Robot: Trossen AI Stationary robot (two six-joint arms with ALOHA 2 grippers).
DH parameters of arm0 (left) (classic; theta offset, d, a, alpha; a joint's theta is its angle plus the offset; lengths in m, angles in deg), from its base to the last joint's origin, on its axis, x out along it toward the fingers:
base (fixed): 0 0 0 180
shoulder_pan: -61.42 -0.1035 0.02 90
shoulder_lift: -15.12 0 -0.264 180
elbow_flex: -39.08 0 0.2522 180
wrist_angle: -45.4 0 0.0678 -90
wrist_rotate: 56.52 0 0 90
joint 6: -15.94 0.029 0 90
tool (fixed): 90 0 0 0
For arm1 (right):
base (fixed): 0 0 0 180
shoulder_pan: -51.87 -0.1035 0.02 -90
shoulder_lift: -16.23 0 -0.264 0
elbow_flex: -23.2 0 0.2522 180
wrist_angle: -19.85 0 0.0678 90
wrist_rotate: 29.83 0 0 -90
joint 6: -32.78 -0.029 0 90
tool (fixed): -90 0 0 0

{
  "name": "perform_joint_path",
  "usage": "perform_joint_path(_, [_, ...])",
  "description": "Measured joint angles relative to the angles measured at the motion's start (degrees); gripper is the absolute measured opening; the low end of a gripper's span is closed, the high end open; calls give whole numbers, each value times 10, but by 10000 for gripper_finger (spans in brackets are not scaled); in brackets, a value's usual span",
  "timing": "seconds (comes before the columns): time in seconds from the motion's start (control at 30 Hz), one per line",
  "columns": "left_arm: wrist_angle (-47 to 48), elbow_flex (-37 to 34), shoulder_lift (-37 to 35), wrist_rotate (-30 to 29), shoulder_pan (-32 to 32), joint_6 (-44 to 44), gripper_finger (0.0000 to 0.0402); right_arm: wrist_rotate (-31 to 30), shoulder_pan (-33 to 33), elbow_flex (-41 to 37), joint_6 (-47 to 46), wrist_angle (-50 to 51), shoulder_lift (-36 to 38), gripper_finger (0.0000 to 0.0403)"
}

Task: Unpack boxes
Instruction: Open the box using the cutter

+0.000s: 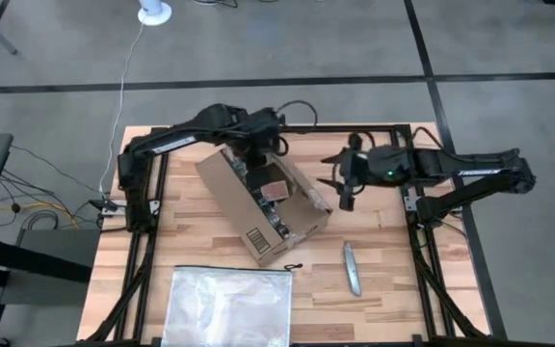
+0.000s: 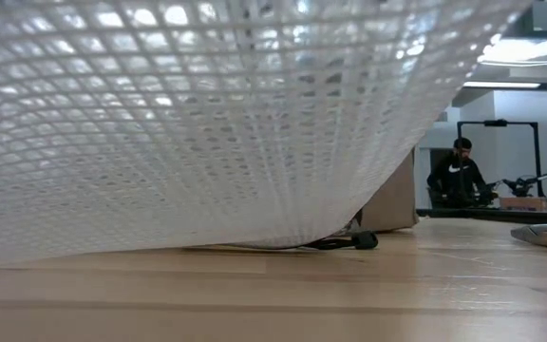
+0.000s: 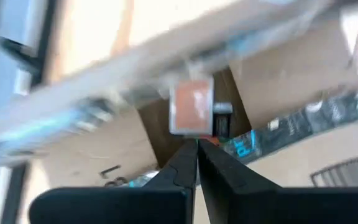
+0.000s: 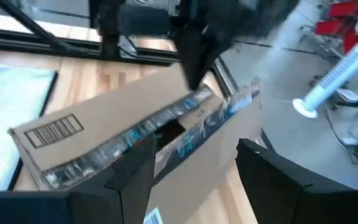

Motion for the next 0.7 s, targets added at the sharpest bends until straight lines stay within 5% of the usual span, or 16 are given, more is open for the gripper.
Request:
perform_joint_path(0.37, [105,-13,-78,-254,185,-273,0,48,-31,50,116,-32,-149,208])
perform_joint_path(0.7, [52,-290,-221,-336,289,-476,0,57,-20,278,139,74,-360,207])
